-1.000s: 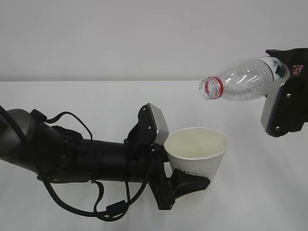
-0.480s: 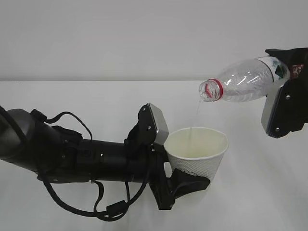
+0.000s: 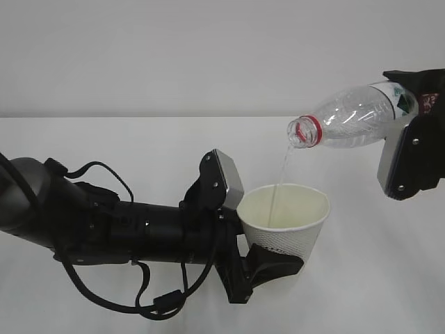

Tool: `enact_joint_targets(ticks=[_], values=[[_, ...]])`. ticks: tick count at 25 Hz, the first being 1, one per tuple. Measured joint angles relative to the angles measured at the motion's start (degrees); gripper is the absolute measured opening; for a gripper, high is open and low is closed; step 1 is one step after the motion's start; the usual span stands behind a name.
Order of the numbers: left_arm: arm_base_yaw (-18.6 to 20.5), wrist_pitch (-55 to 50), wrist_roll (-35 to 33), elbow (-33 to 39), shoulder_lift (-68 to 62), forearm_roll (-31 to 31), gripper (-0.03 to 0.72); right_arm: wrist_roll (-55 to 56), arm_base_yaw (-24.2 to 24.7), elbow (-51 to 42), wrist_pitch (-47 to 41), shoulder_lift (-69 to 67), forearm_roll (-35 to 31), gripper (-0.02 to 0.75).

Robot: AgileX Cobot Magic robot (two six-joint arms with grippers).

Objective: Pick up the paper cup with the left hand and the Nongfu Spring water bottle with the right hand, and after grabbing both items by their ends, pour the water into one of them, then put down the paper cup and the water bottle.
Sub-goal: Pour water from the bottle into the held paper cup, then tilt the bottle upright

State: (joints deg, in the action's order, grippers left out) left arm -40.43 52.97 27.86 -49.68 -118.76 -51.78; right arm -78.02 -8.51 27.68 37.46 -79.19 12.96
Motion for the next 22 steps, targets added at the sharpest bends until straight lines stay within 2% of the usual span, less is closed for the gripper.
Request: enact_joint_targets(ticks=[22], values=[[0.0,0.0,0.0,0.0,0.0,0.0,0.503,-0.1,0.0,0.0,0.3,0.0,0.0,0.515]])
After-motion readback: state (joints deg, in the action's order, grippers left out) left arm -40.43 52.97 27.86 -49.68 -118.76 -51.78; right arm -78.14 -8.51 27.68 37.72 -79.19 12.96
